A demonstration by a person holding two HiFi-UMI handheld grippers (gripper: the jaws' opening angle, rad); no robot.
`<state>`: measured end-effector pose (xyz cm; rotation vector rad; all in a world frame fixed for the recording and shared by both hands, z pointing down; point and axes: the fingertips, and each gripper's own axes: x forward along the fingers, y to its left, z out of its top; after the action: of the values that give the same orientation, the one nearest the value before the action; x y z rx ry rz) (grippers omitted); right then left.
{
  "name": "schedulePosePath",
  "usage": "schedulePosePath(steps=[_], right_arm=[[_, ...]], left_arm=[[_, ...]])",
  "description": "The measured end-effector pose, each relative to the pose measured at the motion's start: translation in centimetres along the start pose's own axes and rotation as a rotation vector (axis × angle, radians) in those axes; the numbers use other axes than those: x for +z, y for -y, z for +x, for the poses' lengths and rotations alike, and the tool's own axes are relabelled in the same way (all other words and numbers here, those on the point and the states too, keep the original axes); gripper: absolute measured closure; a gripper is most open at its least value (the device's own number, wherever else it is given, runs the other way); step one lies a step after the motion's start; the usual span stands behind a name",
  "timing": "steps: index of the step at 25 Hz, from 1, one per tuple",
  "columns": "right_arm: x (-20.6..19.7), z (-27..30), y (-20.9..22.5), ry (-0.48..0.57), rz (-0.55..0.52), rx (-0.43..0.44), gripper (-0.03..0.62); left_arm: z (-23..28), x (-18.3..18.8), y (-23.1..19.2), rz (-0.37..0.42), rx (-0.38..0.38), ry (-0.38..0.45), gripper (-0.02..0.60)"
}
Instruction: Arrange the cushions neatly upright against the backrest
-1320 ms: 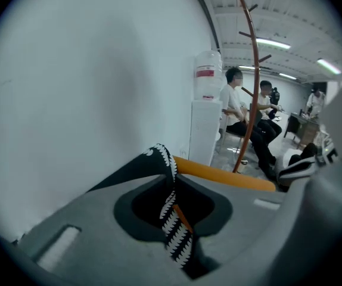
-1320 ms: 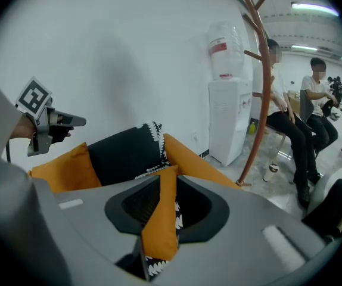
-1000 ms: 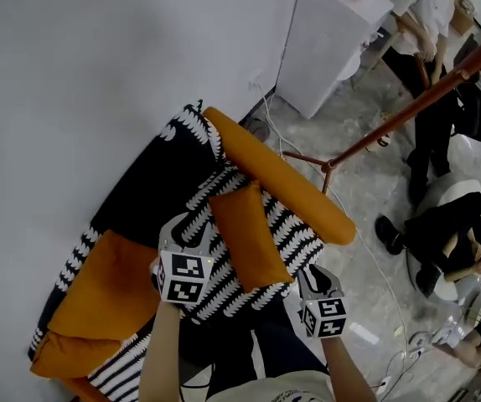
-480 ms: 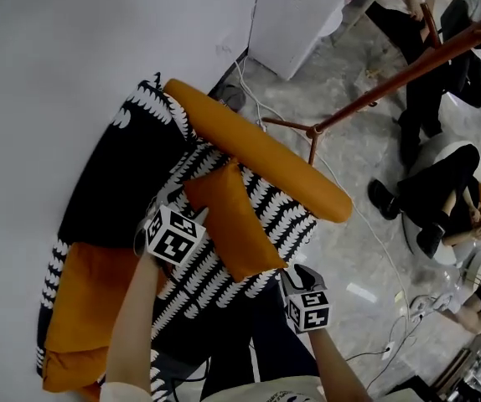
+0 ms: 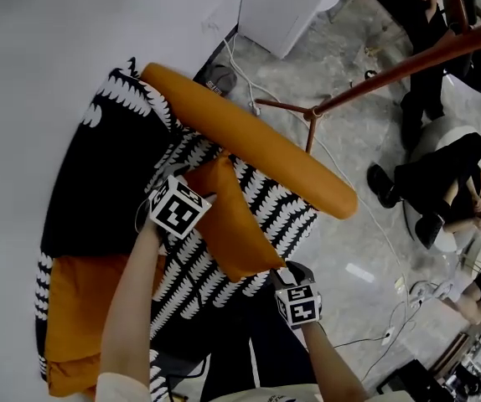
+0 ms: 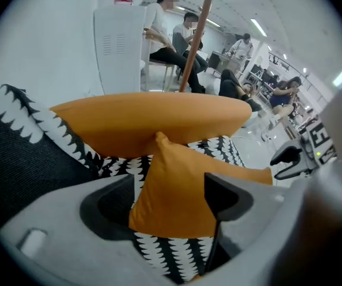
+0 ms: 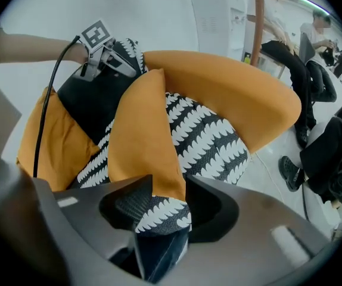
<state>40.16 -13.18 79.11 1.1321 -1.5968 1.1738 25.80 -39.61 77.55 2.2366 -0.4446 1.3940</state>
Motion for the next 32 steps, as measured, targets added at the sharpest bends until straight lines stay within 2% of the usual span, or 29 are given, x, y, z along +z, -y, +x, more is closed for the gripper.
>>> schedulePosePath(steps=[4, 7, 10, 13, 16, 21, 25, 29, 32], right_arm=[[-0.4, 1.7, 0.5, -0.04, 0.02, 0.008, 0.417], [-0.5, 2.0, 0.7, -0.043, 0.036, 0.006, 0.441], [-0.3, 2.0, 0.6, -0.035, 0.054, 0.016, 0.474], [-0.2, 2.5, 0.3, -0.033, 0.063, 0.025, 0.518], [0.0, 2.9, 0.2, -0.046, 0.055, 0.016, 0.562], [-0.3, 2.6, -0.2, -0.045, 0.072, 0.042, 0.571], [-0.2, 2.0, -0.8, -0.053, 0.034, 0.072, 0.571], [1.2, 0.9, -0.3, -0.04, 0.009, 0.075, 0.572], [2.1, -0.5, 0.4, -0.016, -0.033, 0.057, 0.572]], left_arm=[[2.4, -0.6, 0.5, 0.011, -0.09, -0.073, 0.207], [2.8, -0.6, 1.0, -0.036, -0.141, -0.073, 0.213], [3.0, -0.5, 1.6, -0.064, -0.168, -0.056, 0.267], [3.6, -0.8, 1.7, -0.059, -0.166, -0.043, 0.308], [3.7, -0.9, 1.7, -0.046, -0.159, -0.043, 0.324], [3.0, -1.3, 2.2, -0.028, -0.141, -0.044, 0.348], [2.1, -1.7, 2.2, -0.004, -0.129, -0.036, 0.36], [0.4, -2.9, 1.9, -0.049, -0.105, -0.048, 0.365], [-1.7, -3.9, 2.5, -0.101, -0.072, -0.013, 0.371]])
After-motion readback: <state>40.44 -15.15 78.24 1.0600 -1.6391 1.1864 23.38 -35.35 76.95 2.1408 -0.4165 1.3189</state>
